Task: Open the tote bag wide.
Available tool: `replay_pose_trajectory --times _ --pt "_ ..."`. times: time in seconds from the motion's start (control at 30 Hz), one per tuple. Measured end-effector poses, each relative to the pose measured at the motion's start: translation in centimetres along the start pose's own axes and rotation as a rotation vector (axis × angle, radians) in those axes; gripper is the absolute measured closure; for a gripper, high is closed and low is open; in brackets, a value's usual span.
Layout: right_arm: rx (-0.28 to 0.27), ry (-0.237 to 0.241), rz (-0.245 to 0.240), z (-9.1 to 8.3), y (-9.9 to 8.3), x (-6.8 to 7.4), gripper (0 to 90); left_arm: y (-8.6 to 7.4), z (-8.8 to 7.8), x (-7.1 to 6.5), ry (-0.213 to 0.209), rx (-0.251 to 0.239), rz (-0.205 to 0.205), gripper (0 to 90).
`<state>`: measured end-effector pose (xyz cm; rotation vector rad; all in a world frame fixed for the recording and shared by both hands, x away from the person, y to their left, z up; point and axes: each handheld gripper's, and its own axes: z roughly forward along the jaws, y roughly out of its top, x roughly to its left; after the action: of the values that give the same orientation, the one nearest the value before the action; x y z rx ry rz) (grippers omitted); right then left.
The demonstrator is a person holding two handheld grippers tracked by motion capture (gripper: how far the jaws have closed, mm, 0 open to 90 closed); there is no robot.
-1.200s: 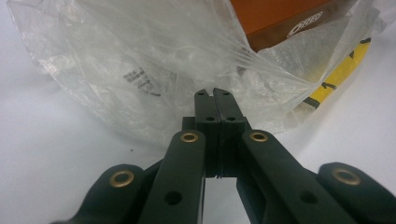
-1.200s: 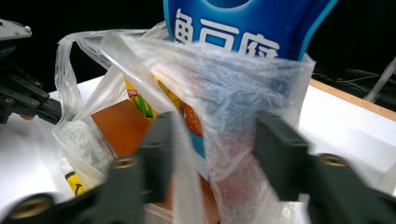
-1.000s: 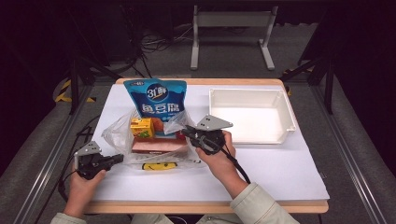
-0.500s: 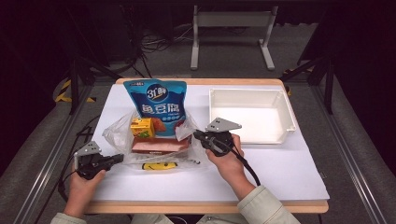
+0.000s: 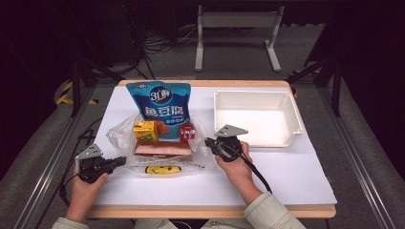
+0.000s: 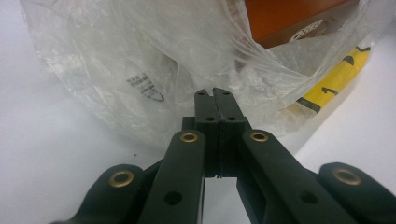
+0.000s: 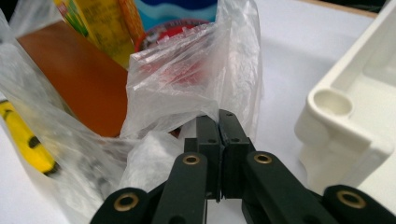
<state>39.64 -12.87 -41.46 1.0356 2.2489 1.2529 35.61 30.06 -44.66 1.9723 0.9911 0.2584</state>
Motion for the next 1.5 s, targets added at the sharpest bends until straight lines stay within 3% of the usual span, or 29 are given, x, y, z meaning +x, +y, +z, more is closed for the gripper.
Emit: replay_pose_trajectory --times 0.27,0.43,0.63,0.77,0.87,0.97,1.0,1.03,1.1,1.13,1.17,1.2,1.27,1.37,1.5 --pt "0.086 -0.006 0.011 1.5 -1.4 -0.2 89.0 0.1 0.6 0.3 0.008 0.017 -0.004 89.8" --pt "0.165 0.008 0.027 2.4 -2.4 -0.5 89.0 -0.1 1.1 0.3 0.009 0.068 -0.008 90.0" --pt "0.172 0.023 0.032 1.8 -2.7 -0.7 89.0 -0.2 1.1 0.0 -0.004 0.127 -0.009 90.0" --pt "0.164 0.030 0.038 1.3 -3.1 -0.7 88.9 -0.2 0.7 -0.2 -0.005 0.131 -0.002 87.4" --pt "0.166 0.032 0.036 1.0 -3.2 -0.6 88.9 0.0 -0.1 -0.3 -0.019 0.104 -0.004 76.3" --pt "0.164 0.034 0.035 0.8 -3.2 -0.6 88.9 0.2 -0.9 -0.3 -0.001 0.066 -0.001 59.7" --pt "0.164 0.035 0.034 0.7 -3.2 -0.6 88.8 0.6 -1.9 -0.3 -0.001 0.025 0.002 59.7" --pt "0.163 0.036 0.032 0.6 -3.3 -0.5 88.9 0.8 -2.3 -0.3 -0.004 0.009 0.007 52.8" --pt "0.163 0.035 0.032 0.6 -3.3 -0.5 88.8 1.7 -3.9 -0.7 0.008 -0.069 0.012 42.8" --pt "0.163 0.035 0.032 0.6 -3.3 -0.5 88.8 1.7 -3.9 -0.7 0.008 -0.069 0.012 40.3" --pt "0.164 0.036 0.033 0.6 -3.3 -0.5 88.8 2.4 -4.7 -0.9 0.026 -0.116 0.016 40.3" --pt "0.163 0.038 0.031 0.7 -3.3 -0.5 88.8 2.4 -4.7 -0.9 0.026 -0.116 0.016 38.3" --pt "0.163 0.039 0.031 0.7 -3.3 -0.5 88.8 3.7 -5.5 -0.9 0.054 -0.183 0.010 36.4" --pt "0.163 0.042 0.033 0.7 -3.3 -0.4 88.8 4.6 -5.5 -0.5 0.064 -0.208 -0.004 35.4" --pt "0.161 0.044 0.030 0.6 -3.2 -0.4 88.8 6.0 -4.0 0.6 0.076 -0.197 -0.027 36.3"
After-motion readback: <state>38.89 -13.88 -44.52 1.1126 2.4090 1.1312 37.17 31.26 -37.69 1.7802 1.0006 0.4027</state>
